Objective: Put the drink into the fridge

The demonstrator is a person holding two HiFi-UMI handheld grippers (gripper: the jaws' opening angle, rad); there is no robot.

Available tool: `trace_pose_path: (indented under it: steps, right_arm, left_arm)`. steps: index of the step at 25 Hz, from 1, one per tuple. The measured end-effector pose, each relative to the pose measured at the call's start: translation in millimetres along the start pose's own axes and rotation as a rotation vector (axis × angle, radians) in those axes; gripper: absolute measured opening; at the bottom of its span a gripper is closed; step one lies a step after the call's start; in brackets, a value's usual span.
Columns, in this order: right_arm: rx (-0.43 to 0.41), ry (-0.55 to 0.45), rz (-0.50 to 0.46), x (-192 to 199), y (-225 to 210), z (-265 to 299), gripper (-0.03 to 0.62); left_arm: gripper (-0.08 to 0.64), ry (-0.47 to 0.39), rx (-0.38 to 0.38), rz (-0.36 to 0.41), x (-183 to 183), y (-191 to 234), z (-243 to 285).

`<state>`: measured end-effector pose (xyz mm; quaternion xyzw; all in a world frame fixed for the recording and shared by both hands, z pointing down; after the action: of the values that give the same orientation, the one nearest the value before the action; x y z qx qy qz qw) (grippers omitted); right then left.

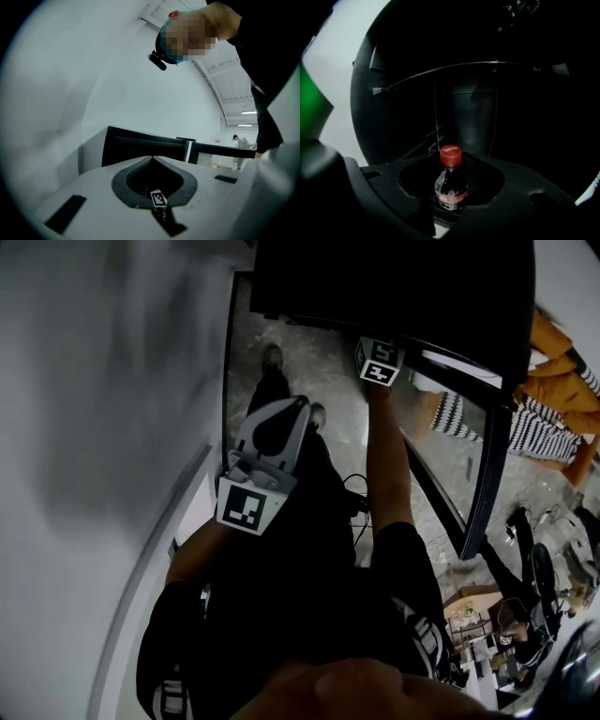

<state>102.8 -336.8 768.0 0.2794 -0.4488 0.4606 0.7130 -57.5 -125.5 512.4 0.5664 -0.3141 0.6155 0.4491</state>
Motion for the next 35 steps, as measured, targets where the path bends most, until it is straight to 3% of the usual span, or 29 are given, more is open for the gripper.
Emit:
trace_pose_path:
  steps: [20, 35]
  right_arm:
    - [0.029, 0.017, 0.030, -10, -2, -25, 0.198]
    - [0.016, 0.048, 0.115, -41, 11, -124, 0.089]
  left_arm:
    - [0.005, -0.038, -0.036, -0.013, -6, -4, -21]
    - [0.005, -0.084, -0.071, -0.010, -34, -50, -50]
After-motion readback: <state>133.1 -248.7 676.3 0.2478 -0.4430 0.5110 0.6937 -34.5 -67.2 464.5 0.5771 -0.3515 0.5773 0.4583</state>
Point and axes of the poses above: the fingertips, and each gripper's own axes: z forward along the fingers, y to its left, x out of its underside, the point moved 7 cm from there along -z, backward along the fingers, and after that the axes turned 3 degrees about z, right-handed, at the moved point
